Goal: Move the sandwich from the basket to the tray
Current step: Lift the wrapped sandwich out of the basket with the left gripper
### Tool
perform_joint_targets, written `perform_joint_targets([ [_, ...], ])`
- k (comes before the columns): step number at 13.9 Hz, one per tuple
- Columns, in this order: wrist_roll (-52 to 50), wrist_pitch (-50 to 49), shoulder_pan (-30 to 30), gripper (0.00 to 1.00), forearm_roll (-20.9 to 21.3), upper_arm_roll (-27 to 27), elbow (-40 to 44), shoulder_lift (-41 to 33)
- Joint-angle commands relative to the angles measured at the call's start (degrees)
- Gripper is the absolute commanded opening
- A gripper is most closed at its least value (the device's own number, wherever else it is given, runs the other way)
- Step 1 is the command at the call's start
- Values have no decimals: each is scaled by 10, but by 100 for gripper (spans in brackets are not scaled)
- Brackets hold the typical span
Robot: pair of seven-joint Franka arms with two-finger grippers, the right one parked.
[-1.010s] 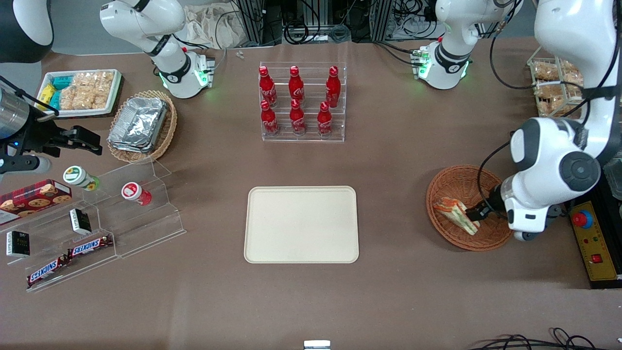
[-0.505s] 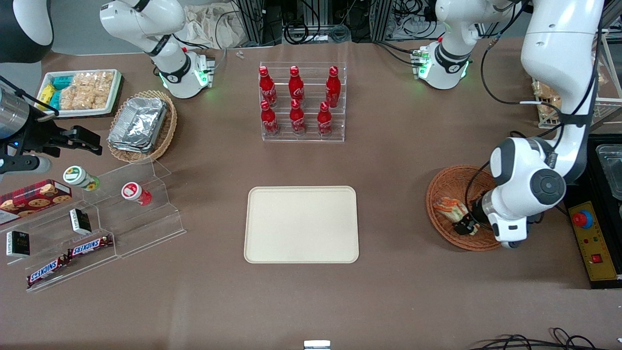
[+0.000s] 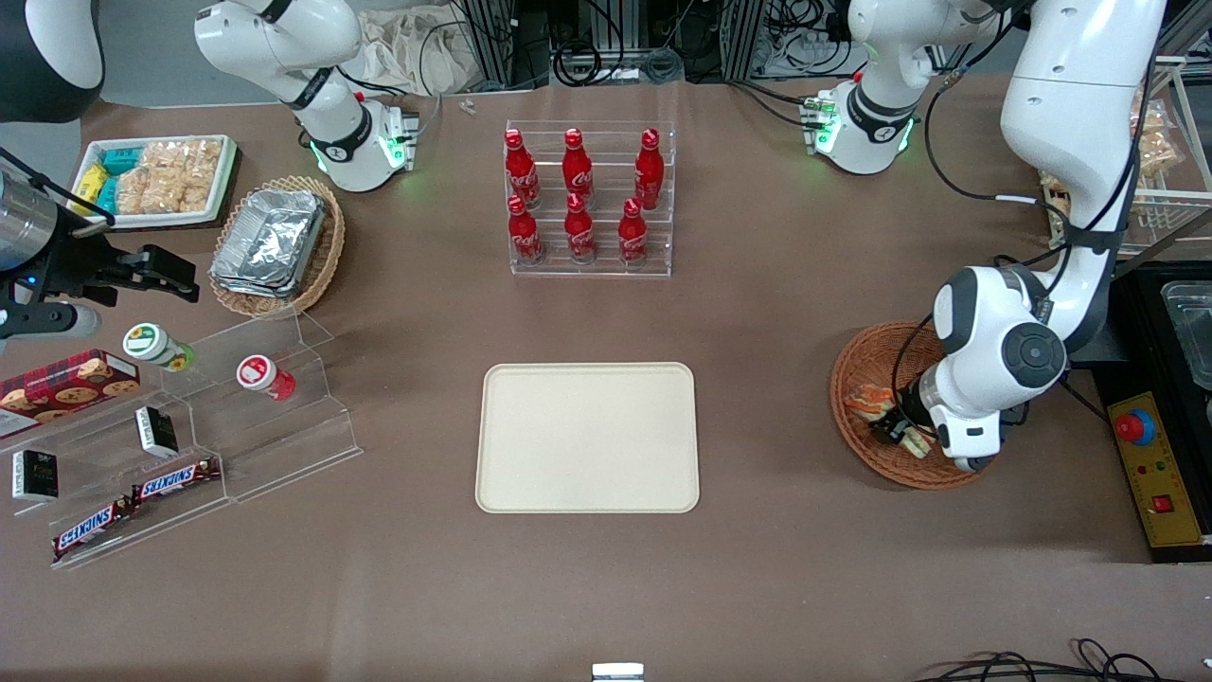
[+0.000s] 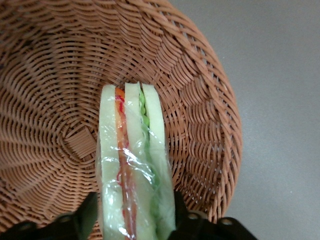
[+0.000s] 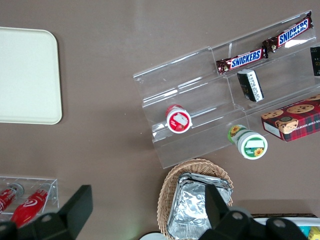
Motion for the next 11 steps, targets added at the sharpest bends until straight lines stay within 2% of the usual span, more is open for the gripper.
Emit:
perform_joint_targets([
  [1,-11,-89,-4,0,4,2,34,-33],
  [5,-4,-225,-5,0,-2,0,82,-103],
  [8,0,-342,-5,0,-3,-31,177,-122],
  [10,31,-368,-6,0,-8,-33,213,-126],
  [11,56,-367,-6,0,-25,-33,216,-123],
])
